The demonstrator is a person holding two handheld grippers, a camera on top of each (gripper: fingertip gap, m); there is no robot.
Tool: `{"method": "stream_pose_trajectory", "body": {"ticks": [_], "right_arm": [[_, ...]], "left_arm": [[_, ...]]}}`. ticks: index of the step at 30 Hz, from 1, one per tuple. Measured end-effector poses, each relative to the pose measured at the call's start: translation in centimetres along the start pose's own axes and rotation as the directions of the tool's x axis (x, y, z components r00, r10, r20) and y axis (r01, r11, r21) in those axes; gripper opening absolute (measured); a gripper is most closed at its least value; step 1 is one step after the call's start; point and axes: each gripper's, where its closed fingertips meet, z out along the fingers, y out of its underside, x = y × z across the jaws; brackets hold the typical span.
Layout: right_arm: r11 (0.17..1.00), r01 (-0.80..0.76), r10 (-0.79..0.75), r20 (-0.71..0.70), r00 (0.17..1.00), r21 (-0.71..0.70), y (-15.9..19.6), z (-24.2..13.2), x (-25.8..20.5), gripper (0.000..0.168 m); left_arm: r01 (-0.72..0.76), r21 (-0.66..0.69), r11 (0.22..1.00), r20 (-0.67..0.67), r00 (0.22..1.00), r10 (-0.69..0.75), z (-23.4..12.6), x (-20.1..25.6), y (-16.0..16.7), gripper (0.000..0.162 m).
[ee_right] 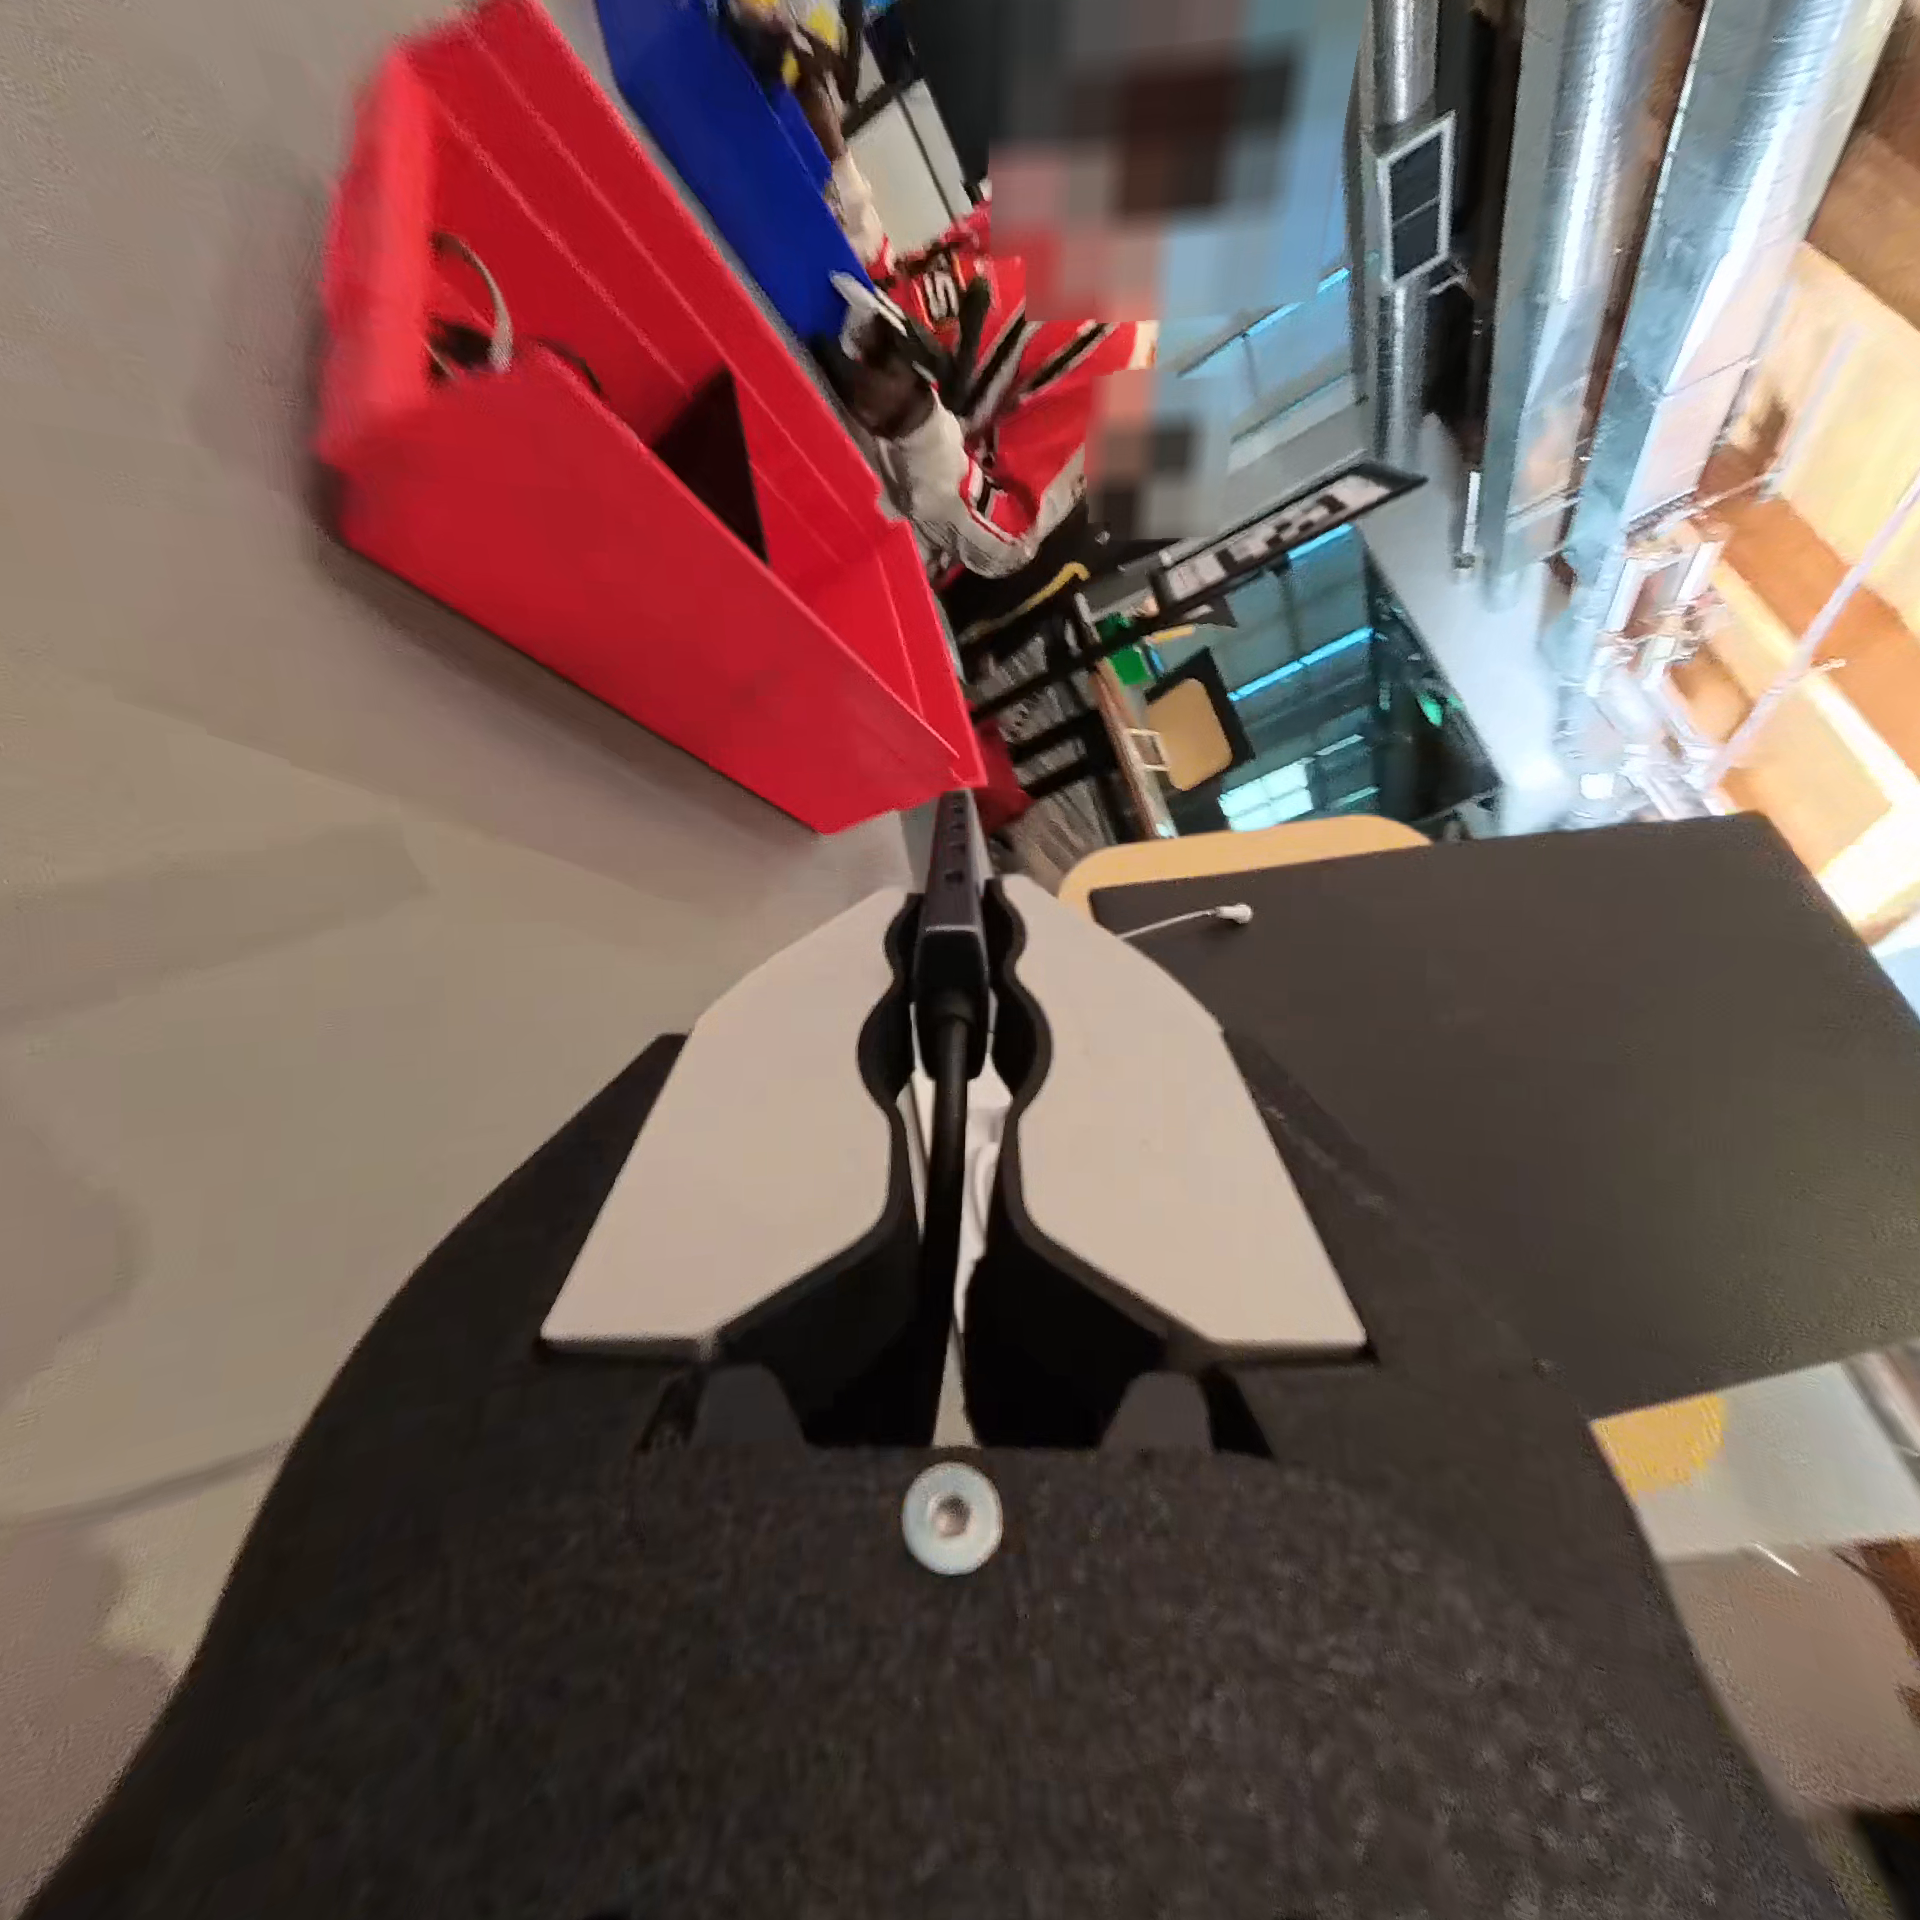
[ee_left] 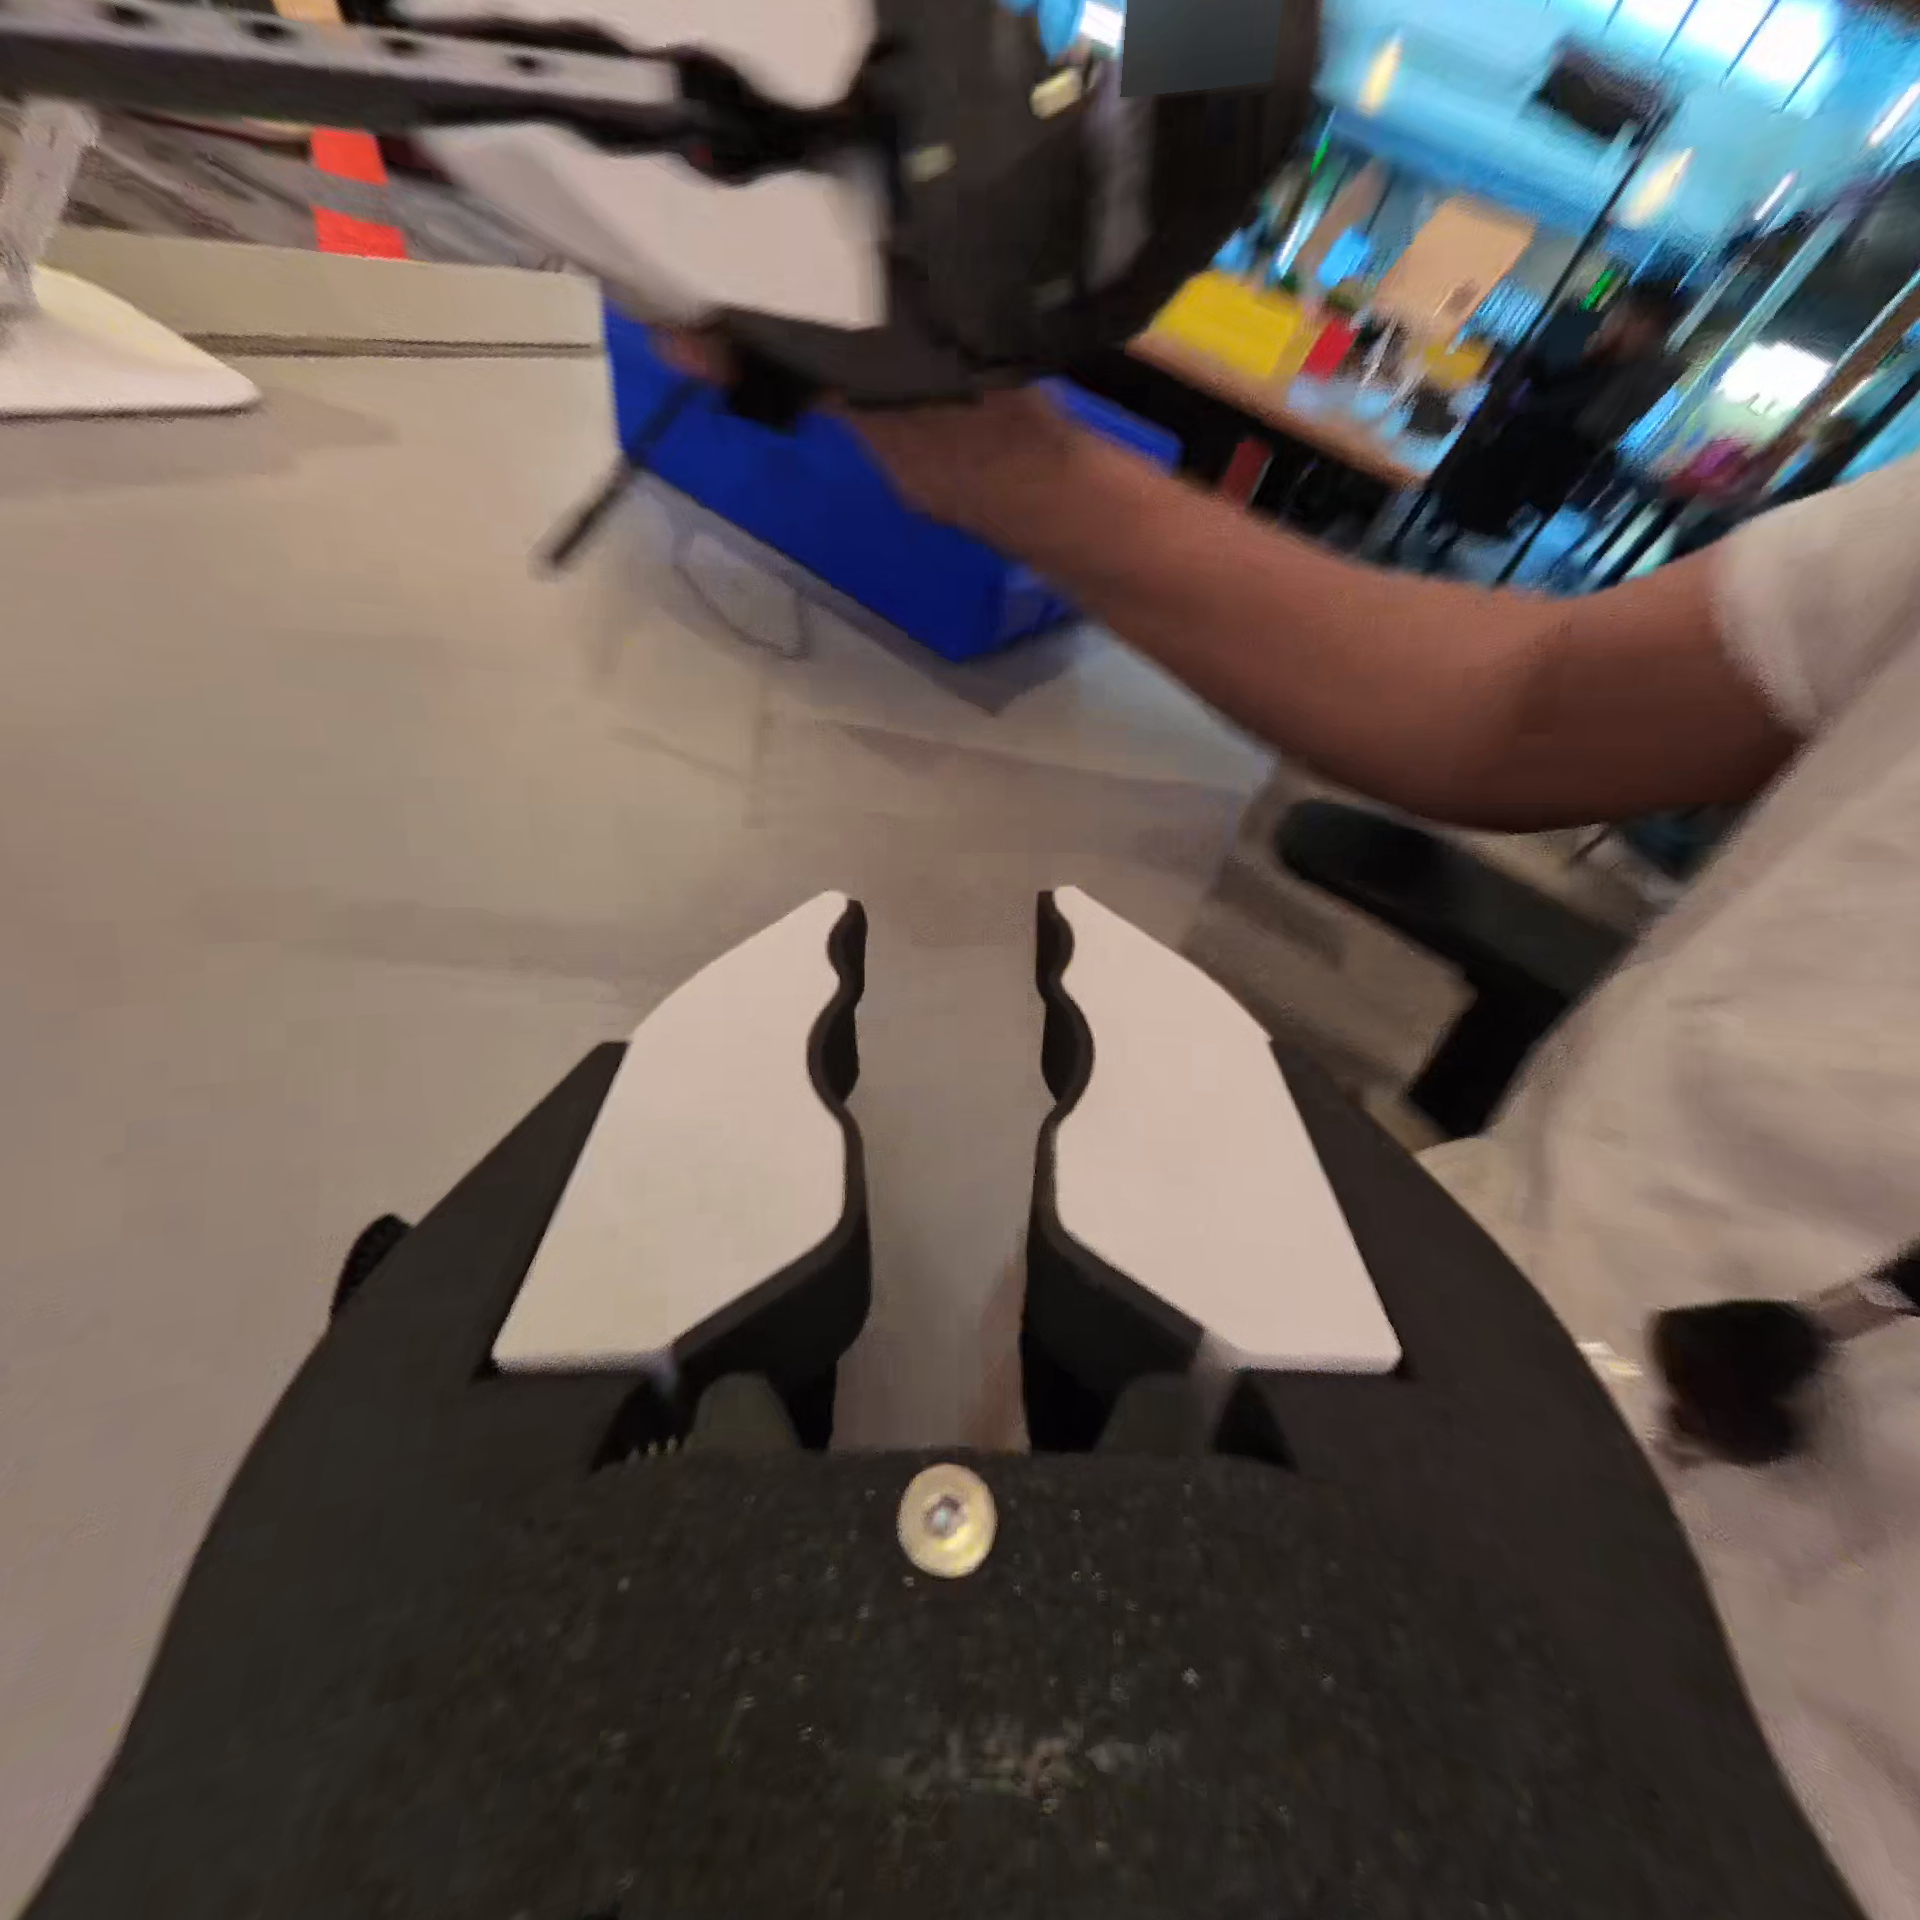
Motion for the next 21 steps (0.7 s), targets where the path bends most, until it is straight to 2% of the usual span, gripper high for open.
{"method": "stream_pose_trajectory", "body": {"ticks": [2,4,7,9,11,18,21], "right_arm": [[1.0,0.016,-0.016,-0.039,0.999,-0.017,2.0,2.5,-1.1,0.01],[1.0,-0.005,0.004,-0.04,0.999,-0.025,4.1,3.7,-3.0,0.011],[0.998,-0.055,0.054,-0.045,0.997,-0.018,6.2,3.5,-5.3,0.01],[1.0,0.01,-0.011,-0.036,0.999,-0.025,6.1,3.3,-5.5,0.01],[0.999,-0.037,0.037,-0.007,0.999,-0.002,5.9,3.2,-5.9,0.01],[0.999,-0.048,0.047,0.022,0.999,0.001,6.0,3.4,-6.2,0.01],[0.999,-0.045,0.045,0.029,0.999,0.001,6.0,3.5,-6.4,0.01]], "left_arm": [[0.081,0.035,0.996,-0.03,0.996,-0.08,-0.9,1.7,1.4,0.031],[0.087,-0.023,0.996,0.004,0.996,-0.087,-2.0,1.8,2.8,0.031],[0.033,-0.05,0.998,0.15,0.988,-0.025,-3.9,-1.0,3.5,0.029],[0.057,-0.084,0.995,0.219,0.975,-0.037,-4.9,-3.1,4.1,0.029],[0.074,-0.095,0.993,0.261,0.964,-0.047,-5.7,-4.6,4.2,0.03],[0.005,-0.015,1.0,0.254,0.967,-0.001,-6.9,-6.0,1.7,0.031],[-0.14,-0.108,0.984,0.284,0.944,0.166,-8.8,-9.2,-0.6,0.026]]}}
